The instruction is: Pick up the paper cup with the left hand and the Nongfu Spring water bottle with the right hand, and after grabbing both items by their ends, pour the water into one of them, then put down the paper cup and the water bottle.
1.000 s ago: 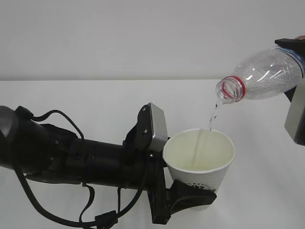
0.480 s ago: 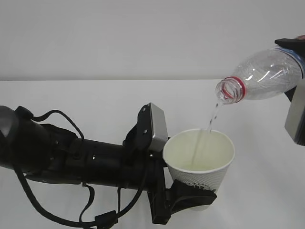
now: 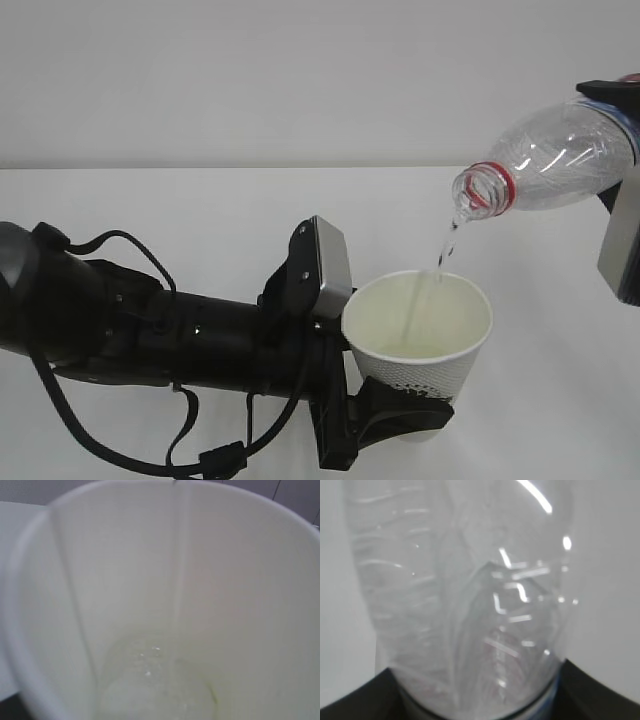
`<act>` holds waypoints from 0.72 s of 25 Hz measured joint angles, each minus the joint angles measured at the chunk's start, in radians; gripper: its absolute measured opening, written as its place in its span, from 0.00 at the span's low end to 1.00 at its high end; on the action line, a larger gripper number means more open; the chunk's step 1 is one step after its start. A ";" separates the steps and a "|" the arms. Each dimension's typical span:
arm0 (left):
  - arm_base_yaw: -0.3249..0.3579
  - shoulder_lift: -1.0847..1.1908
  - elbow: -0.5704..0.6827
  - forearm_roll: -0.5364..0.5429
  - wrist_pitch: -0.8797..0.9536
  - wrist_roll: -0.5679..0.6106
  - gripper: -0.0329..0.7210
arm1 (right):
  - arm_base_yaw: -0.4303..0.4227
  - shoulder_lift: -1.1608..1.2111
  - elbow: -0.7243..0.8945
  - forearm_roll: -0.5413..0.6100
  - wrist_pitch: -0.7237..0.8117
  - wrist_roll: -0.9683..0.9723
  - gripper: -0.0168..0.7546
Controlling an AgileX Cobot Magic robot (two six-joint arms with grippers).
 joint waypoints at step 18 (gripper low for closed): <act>0.000 0.000 0.000 0.000 0.002 0.000 0.77 | 0.000 0.000 0.000 0.000 -0.002 -0.012 0.57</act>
